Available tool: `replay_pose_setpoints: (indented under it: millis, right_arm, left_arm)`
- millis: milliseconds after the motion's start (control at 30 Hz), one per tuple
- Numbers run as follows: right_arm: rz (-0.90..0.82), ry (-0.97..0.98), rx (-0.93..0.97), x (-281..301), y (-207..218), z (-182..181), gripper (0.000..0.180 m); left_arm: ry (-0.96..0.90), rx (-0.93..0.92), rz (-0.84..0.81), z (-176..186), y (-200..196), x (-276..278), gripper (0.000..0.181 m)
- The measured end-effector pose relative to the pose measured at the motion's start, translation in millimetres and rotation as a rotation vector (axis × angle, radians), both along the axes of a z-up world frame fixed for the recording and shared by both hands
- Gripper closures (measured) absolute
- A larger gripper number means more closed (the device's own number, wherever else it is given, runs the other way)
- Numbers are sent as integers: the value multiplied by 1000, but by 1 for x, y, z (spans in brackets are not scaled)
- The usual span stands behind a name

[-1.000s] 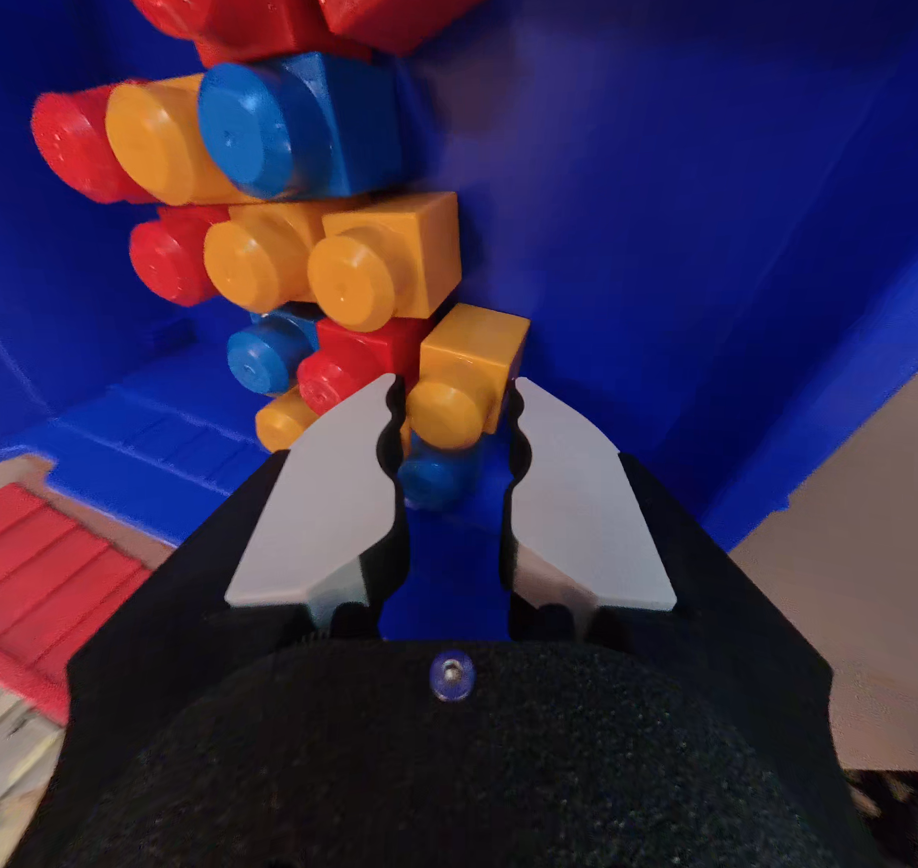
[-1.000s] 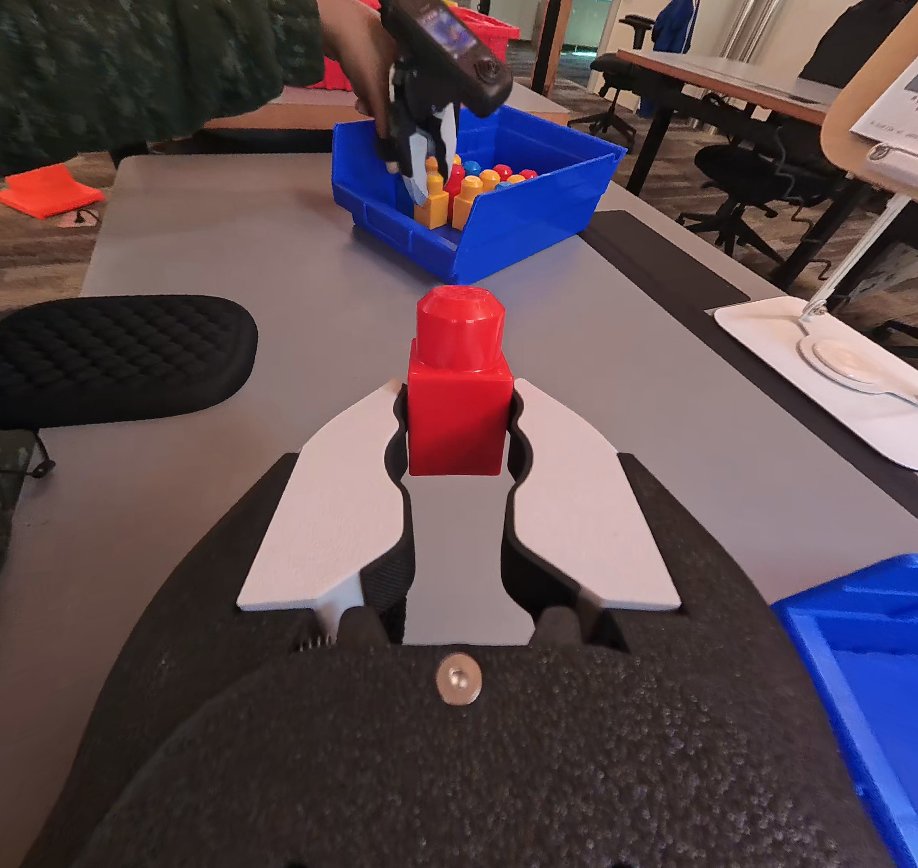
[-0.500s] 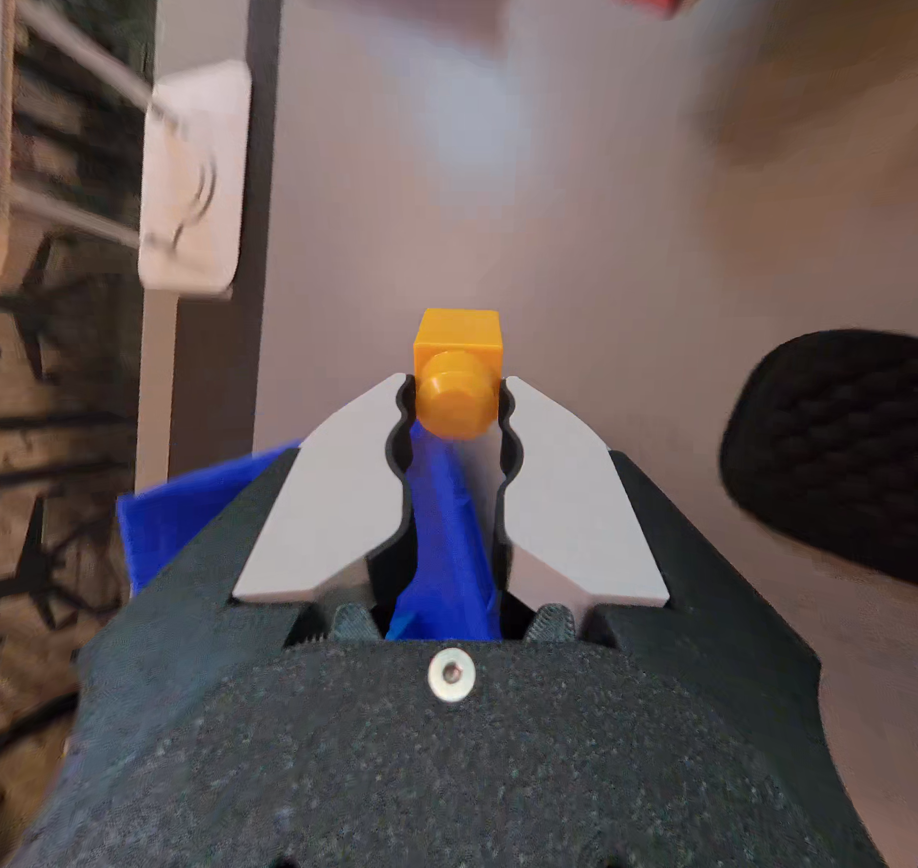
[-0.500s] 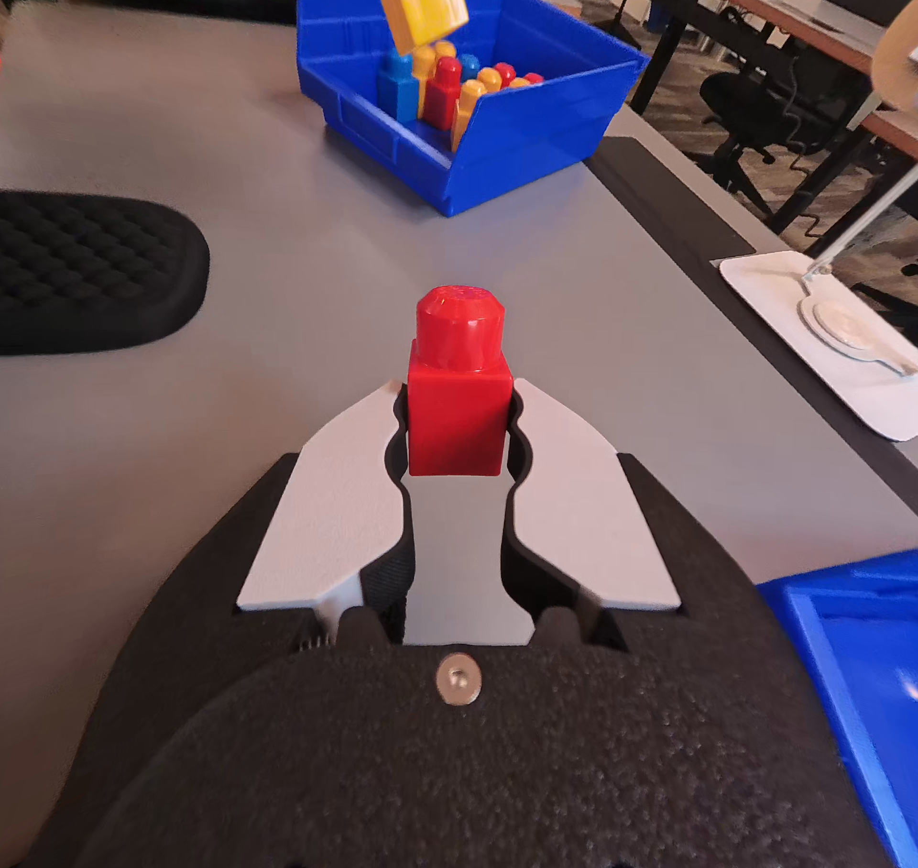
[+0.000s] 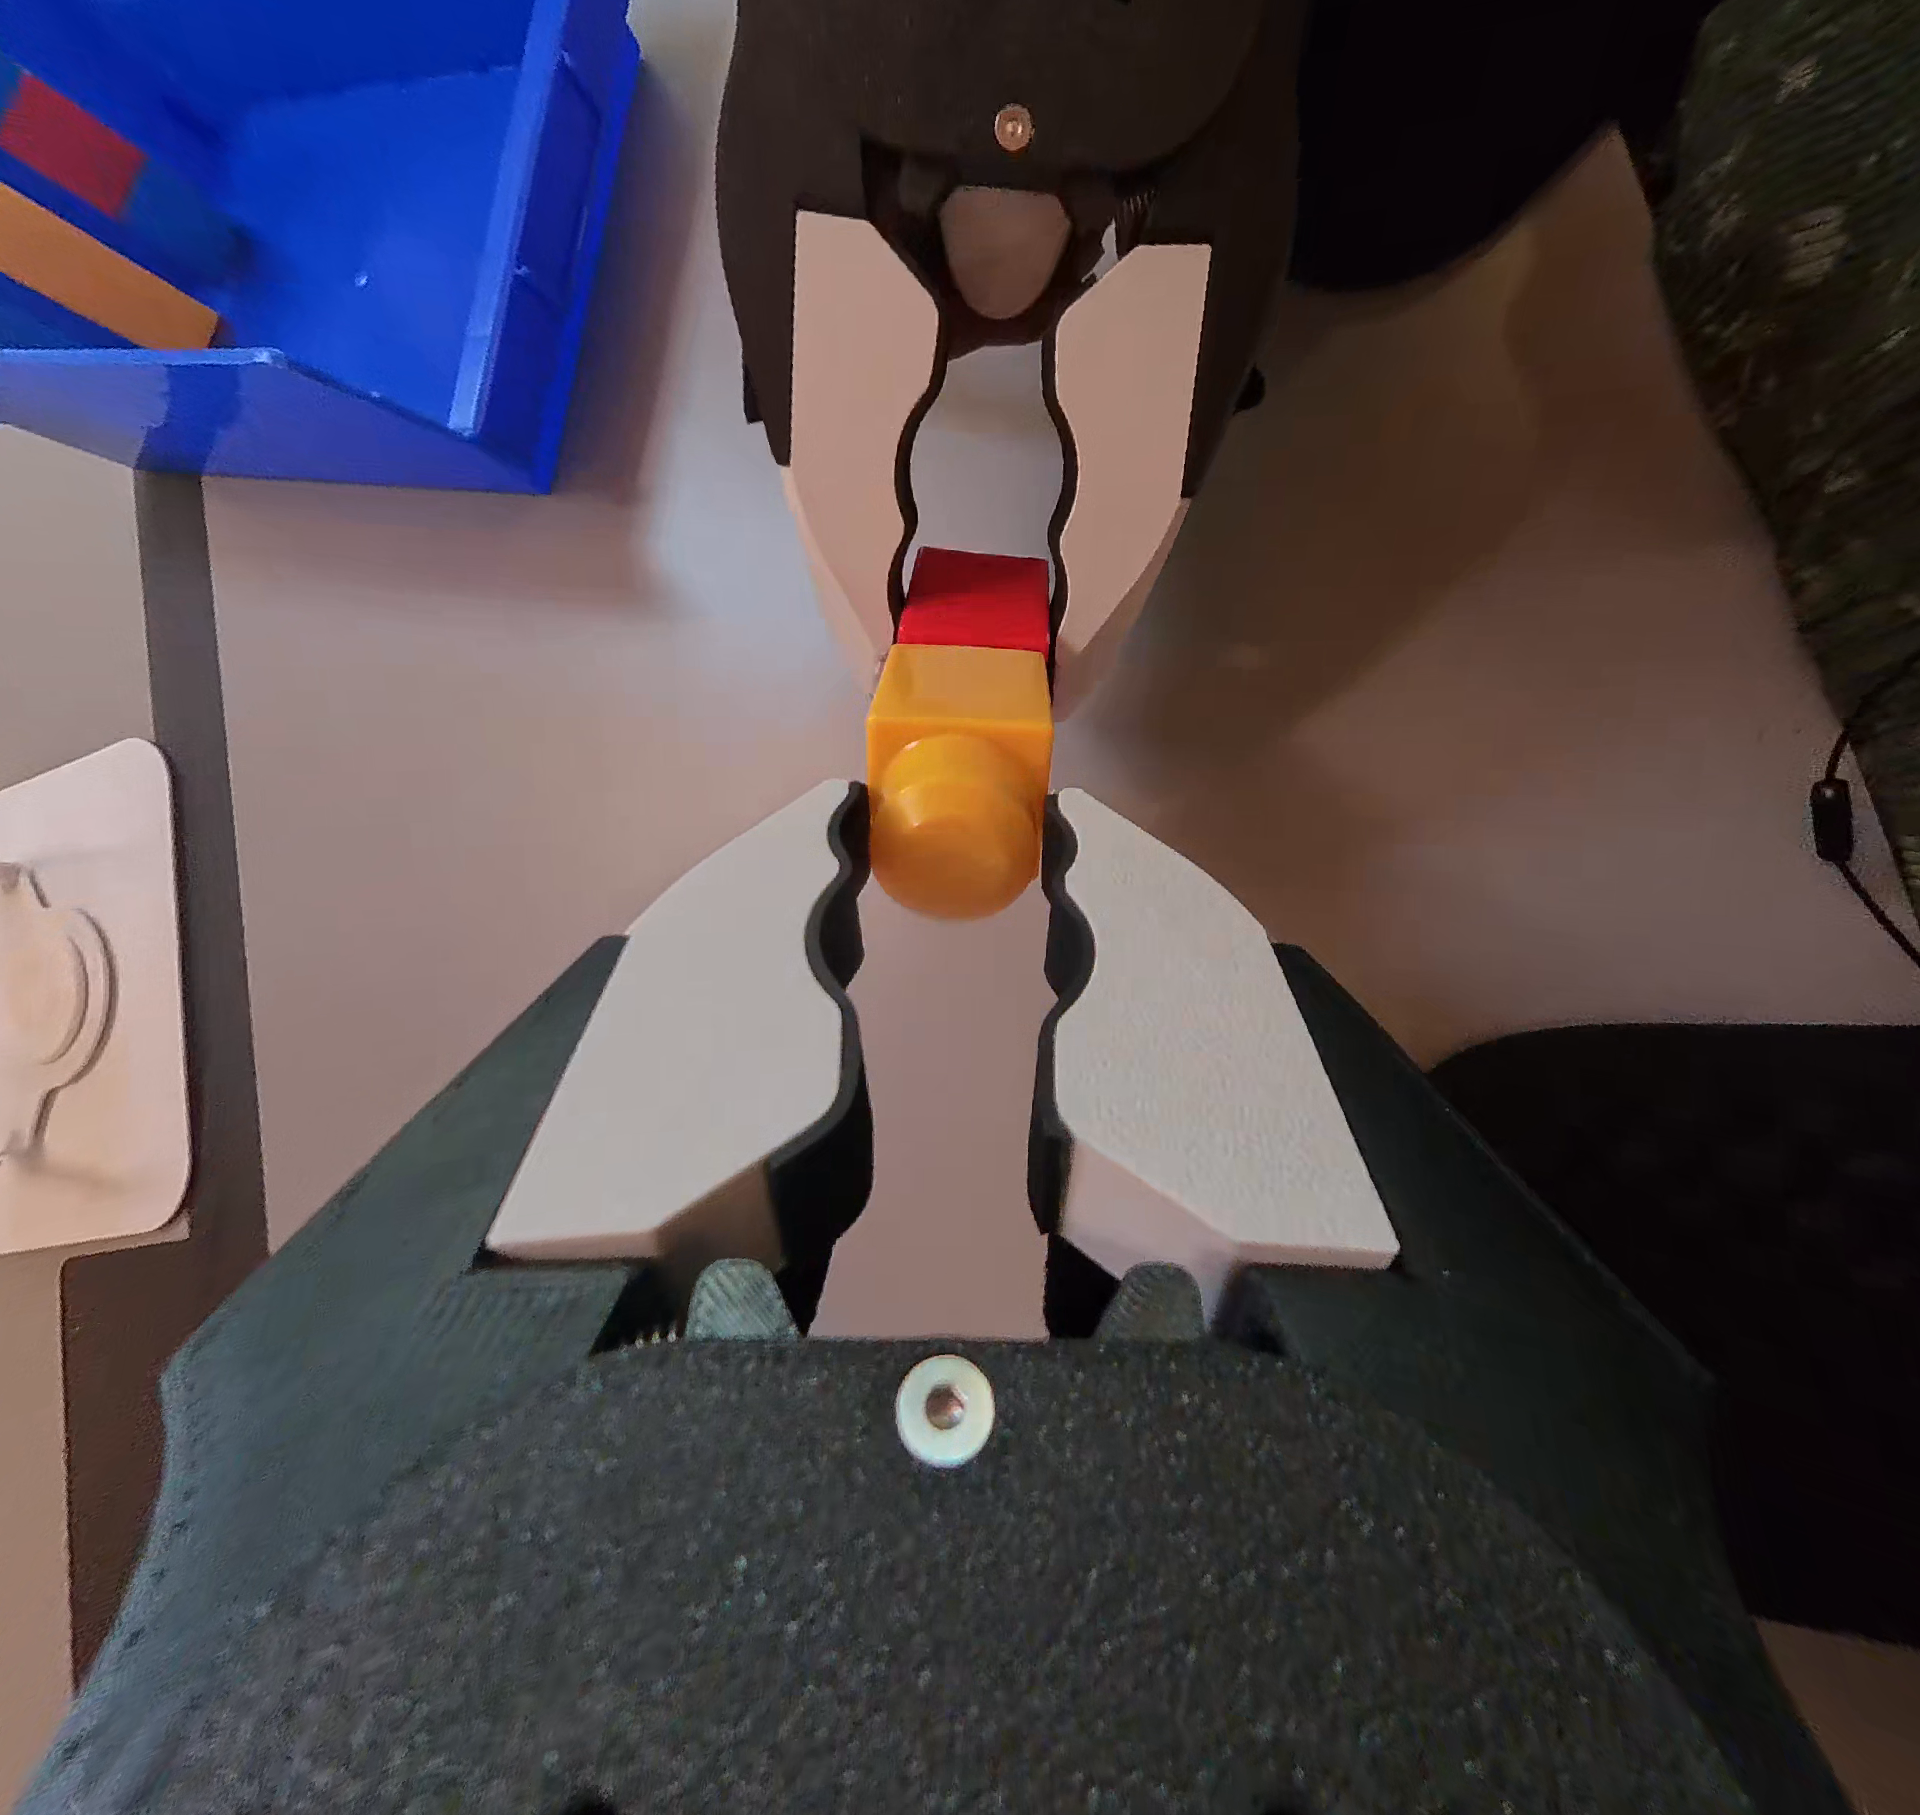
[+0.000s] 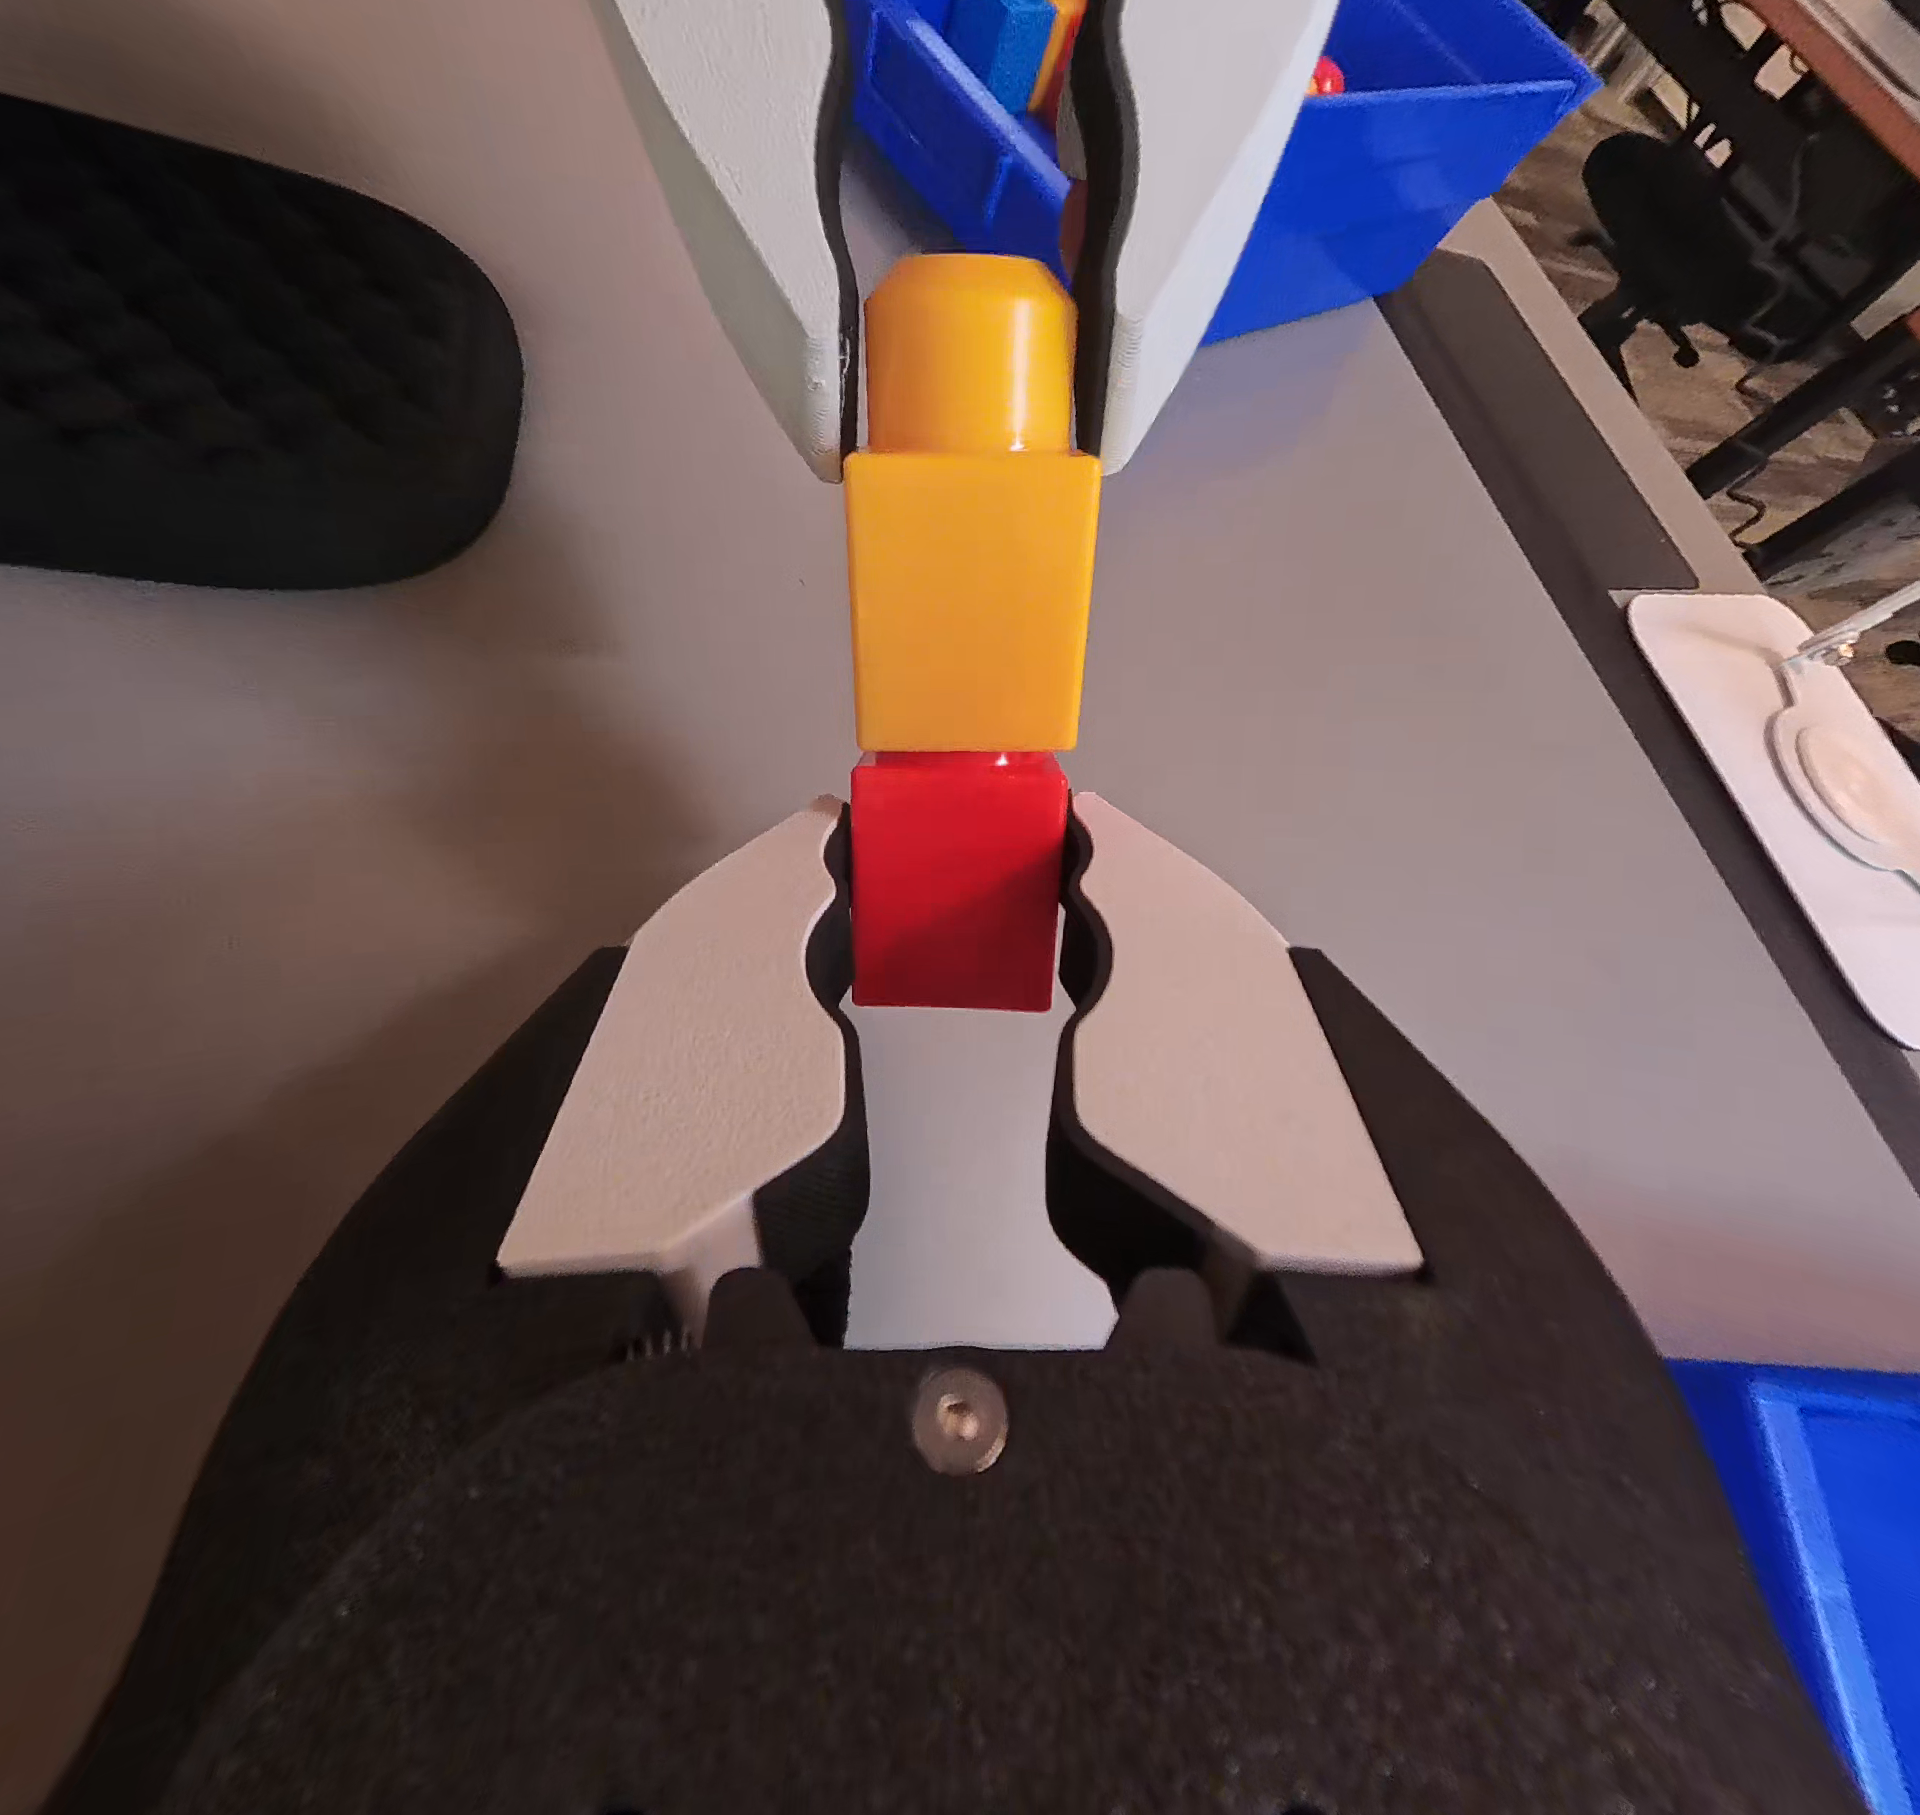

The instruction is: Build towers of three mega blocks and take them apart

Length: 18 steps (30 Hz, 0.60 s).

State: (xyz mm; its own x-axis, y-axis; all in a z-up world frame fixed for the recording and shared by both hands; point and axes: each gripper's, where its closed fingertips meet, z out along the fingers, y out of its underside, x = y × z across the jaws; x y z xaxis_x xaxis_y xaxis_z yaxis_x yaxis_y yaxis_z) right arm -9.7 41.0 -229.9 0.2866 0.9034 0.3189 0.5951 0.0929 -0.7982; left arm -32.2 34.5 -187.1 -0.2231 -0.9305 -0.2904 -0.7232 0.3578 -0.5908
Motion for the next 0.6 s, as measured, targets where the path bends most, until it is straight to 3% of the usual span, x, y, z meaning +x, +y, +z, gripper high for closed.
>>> replay_pose_setpoints:
  millis: [600]
  right_arm:
    - [180,324,30,-3,-34,58,144]
  left_arm:
    - [-393,-42,-158,47,-35,3,149]
